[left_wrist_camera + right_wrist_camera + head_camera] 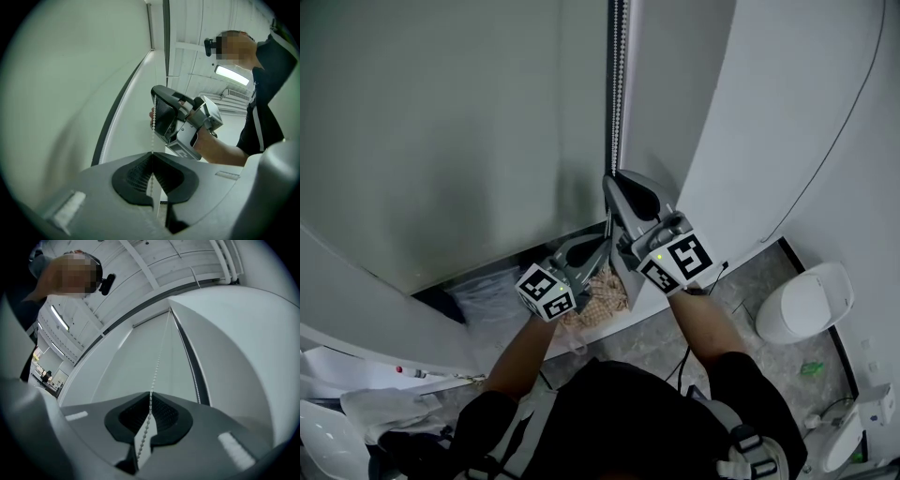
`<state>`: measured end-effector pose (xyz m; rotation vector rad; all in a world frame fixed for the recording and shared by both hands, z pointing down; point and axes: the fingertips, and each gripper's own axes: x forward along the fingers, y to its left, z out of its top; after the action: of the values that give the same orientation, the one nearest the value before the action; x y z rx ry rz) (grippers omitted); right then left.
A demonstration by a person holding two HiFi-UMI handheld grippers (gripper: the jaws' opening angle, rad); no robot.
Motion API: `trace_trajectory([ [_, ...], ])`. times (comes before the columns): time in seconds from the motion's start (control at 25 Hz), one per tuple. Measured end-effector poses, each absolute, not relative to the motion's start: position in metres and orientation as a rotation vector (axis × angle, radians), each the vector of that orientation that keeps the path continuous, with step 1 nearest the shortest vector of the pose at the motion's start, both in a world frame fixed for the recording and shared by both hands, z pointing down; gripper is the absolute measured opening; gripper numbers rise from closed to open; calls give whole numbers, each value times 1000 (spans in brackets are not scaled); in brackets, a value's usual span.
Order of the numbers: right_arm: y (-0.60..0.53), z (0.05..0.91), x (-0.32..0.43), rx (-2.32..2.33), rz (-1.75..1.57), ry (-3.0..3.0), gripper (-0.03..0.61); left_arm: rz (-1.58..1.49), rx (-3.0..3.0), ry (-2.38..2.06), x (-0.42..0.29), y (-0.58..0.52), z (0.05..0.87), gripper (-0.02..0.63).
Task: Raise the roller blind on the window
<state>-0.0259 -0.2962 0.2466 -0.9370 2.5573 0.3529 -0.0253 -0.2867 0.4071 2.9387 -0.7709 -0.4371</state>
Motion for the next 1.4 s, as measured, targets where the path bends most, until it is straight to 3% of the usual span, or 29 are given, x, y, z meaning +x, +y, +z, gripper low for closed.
trace_trajectory([
  [0.4, -309, 392, -28, -1051, 152, 2834, 17, -7, 2737, -748, -15, -278, 547, 13],
  [0.48, -308, 393, -26, -1052, 162, 2844, 17, -11, 2750, -733, -21, -275, 545, 93],
  [0.6, -305, 390, -28, -1033, 151, 2854, 17, -86, 2799, -745, -36, -280, 517, 124],
  [0.84, -303, 391, -25, -1029, 95, 2812, 17, -429, 2914, -772, -60, -299, 394, 124],
  [1.08, -300, 389, -21, -1037, 94, 2801, 17, -584, 3015, -601, -28, -301, 276, 124],
  [1.4, -296, 389, -26, -1040, 95, 2803, 18, -597, 3102, -622, -5, -306, 232, 113],
])
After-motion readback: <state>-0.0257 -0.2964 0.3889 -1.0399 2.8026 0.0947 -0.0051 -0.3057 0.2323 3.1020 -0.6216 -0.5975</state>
